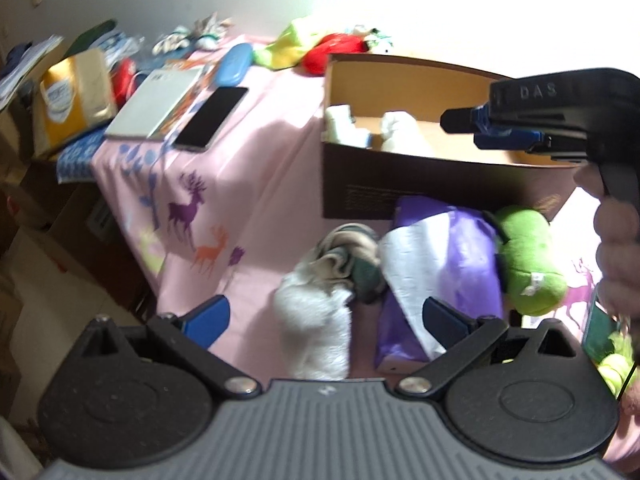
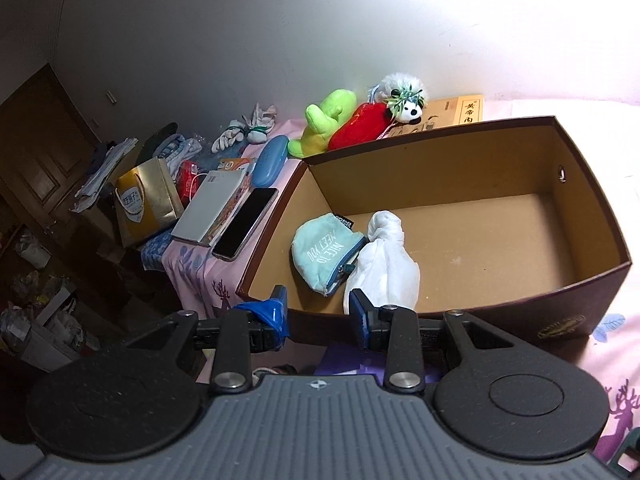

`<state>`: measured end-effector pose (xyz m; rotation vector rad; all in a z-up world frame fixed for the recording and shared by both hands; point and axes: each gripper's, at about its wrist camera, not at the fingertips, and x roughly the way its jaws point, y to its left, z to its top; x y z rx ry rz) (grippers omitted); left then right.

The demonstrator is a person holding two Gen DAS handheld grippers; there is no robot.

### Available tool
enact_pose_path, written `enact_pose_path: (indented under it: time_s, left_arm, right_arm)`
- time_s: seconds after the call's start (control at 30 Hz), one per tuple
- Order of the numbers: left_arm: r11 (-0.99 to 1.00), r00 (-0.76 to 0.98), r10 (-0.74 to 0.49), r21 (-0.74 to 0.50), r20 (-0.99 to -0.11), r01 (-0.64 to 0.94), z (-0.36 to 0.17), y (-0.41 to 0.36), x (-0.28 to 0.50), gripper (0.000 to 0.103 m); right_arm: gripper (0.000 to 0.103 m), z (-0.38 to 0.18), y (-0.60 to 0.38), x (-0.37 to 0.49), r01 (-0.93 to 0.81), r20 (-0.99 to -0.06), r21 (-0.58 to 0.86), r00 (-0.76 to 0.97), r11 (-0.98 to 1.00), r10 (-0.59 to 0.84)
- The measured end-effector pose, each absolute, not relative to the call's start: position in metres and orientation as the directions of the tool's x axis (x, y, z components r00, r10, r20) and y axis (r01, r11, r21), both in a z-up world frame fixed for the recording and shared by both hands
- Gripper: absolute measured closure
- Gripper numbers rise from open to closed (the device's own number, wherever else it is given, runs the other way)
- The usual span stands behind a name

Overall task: Organize soft objects
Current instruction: 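Reach to the white bubble-wrap bundle and grasp it with the left gripper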

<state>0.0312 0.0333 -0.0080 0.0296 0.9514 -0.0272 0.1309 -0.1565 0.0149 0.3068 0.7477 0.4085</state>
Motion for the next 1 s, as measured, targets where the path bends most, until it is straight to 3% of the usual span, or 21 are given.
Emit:
enact_pose_path:
  time_s: [0.4, 1.0]
  left_arm:
    - [0.984, 0.576, -0.083, 0.026, -0.813, 0.178, -0.01, -0.012, 0.026, 0.001]
    - [0.994, 0.495, -0.068, -0.019, -0.866, 0.104, -0.037, -0.043, 0.008, 0.001]
  right_arm:
    - [0.085, 0.003, -0.201, 0.061, -0.127, -0.589, 0.412, 0.718, 0.902, 0.37]
    - [0.085, -0.023, -0.279, 0.002, -0.075, -0.656, 0.49, 0.625, 0.869, 0.424]
